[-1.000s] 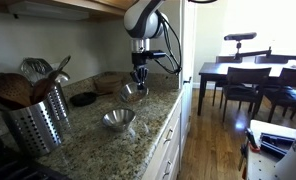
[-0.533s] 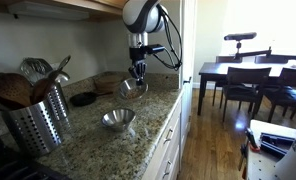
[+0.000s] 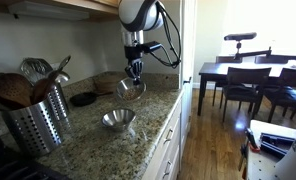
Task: Pour the contents in the bowl on the right into the bowl on the left
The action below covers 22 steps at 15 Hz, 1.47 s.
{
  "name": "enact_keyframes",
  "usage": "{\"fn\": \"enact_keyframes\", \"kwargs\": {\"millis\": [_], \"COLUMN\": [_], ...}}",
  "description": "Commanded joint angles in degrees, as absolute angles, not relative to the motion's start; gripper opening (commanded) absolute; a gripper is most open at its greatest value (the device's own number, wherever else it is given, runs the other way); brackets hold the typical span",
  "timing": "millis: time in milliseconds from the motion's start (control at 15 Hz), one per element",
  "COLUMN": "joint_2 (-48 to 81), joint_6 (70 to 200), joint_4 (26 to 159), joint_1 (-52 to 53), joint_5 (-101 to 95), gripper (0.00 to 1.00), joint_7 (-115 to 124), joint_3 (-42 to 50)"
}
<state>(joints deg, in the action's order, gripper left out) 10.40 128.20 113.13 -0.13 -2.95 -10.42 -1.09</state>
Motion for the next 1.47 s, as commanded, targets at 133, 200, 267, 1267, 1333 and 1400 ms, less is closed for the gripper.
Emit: {"fn": "enact_keyframes", "kwargs": {"millis": [133, 200, 267, 1267, 1333, 1400], "joint_2": [6.8, 6.7, 6.6, 7.7, 7.8, 7.9], "joint_6": [126.9, 126.8, 126.9, 125.0, 124.8, 124.7], "joint_4": [116.6, 116.8, 116.9, 115.4, 115.2, 115.1], "joint_1": [1.7, 1.9, 2.1, 7.1, 7.4, 7.7], "joint_5": [-5.4, -5.7, -6.2, -21.2, -22.5, -23.7], "gripper": [0.09, 0.09, 0.09, 0.09, 0.09, 0.09], "joint_7": [-7.7, -7.6, -7.2, 4.8, 5.7, 6.8], "joint_3": [-1.8, -1.9, -2.0, -3.2, -3.3, -3.3]}}
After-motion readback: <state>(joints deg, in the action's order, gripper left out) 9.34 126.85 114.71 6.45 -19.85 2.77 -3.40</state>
